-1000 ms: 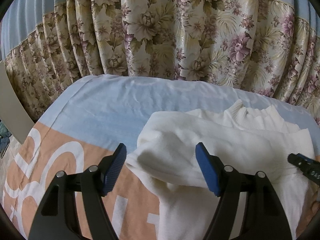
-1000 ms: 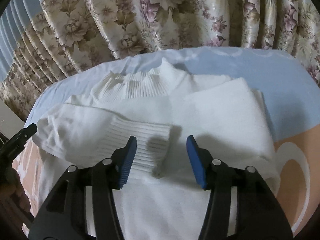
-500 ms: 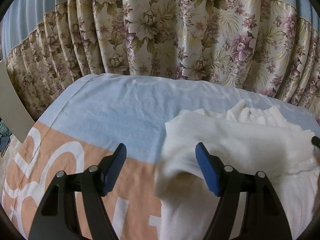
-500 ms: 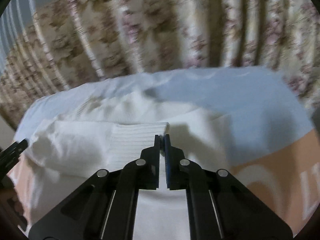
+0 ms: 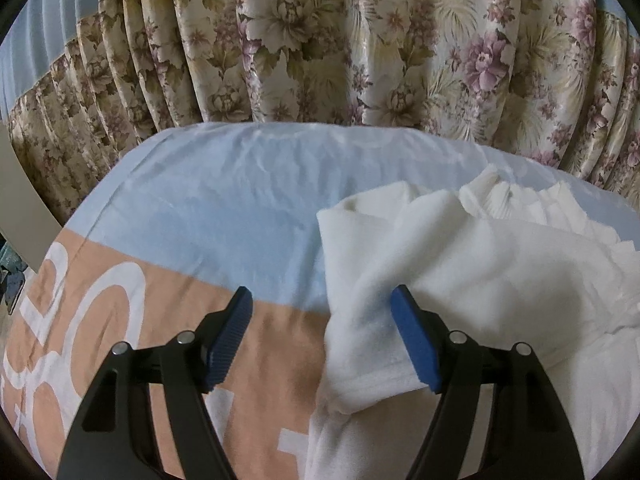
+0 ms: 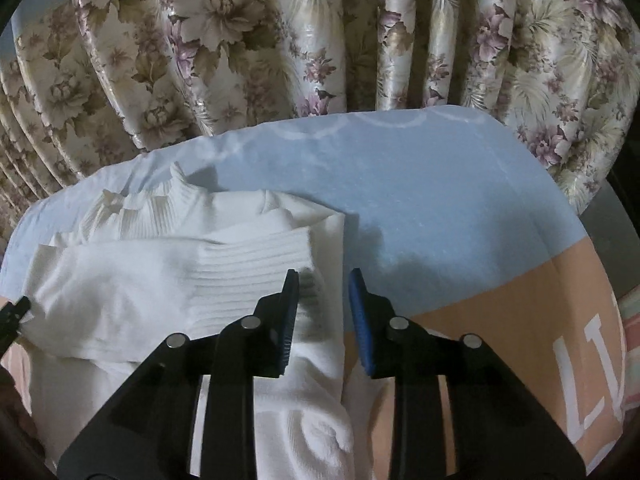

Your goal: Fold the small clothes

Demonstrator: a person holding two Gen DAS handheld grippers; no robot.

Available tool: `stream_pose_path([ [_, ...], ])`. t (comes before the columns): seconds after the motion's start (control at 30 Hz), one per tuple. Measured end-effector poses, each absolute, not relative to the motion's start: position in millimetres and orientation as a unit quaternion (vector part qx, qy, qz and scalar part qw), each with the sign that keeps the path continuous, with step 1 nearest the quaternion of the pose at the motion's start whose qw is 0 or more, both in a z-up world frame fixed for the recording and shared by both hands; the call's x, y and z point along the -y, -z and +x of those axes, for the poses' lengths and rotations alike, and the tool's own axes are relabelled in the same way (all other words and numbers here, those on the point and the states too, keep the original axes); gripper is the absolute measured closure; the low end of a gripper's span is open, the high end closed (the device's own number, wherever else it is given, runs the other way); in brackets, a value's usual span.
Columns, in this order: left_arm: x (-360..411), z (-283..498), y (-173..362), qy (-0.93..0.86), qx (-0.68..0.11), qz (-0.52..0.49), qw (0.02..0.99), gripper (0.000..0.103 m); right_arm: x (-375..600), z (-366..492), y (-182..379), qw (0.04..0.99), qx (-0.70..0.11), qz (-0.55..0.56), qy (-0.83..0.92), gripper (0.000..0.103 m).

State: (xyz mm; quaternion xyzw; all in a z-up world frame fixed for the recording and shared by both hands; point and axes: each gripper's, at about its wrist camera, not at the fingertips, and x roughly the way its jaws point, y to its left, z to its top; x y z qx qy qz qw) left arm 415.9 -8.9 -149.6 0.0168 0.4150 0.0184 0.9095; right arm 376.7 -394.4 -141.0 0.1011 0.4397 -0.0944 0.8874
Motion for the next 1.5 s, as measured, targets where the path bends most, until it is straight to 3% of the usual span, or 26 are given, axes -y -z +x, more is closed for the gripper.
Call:
stream_pose_path([
  [0.07, 8.7, 414.3, 151.3, -0.017, -0.416, 0.017, 0.909, 0.03, 393.1, 372.2, 136.5, 0.891, -0.433, 0.103, 0.089, 0.074],
  [0.17, 7.7, 406.5, 149.7, -0.006, -0.414, 0.014, 0.91, 0.03, 384.8, 363.4, 127.7, 0.898, -0.421, 0.108, 0.074, 0.063],
  [0.67, -16.5, 360.6, 126.5, -0.009, -0.398, -0.006, 0.917, 0.029, 348.7, 317.0, 103.0, 0.906, -0.413, 0.09, 0.034, 0.059],
  [0.9, 6.3, 314.3, 113.0, 0.009, -0.388, 0.012, 0.922, 0.025, 331.9, 274.2, 93.5, 0.912, -0.404, 0.065, 0.034, 0.043],
  [1.5, 20.8, 164.6, 76.6, 0.015, -0.352, 0.003, 0.936, 0.02, 289.9, 128.2, 58.1, 0.928, -0.363, 0.078, 0.012, 0.034],
])
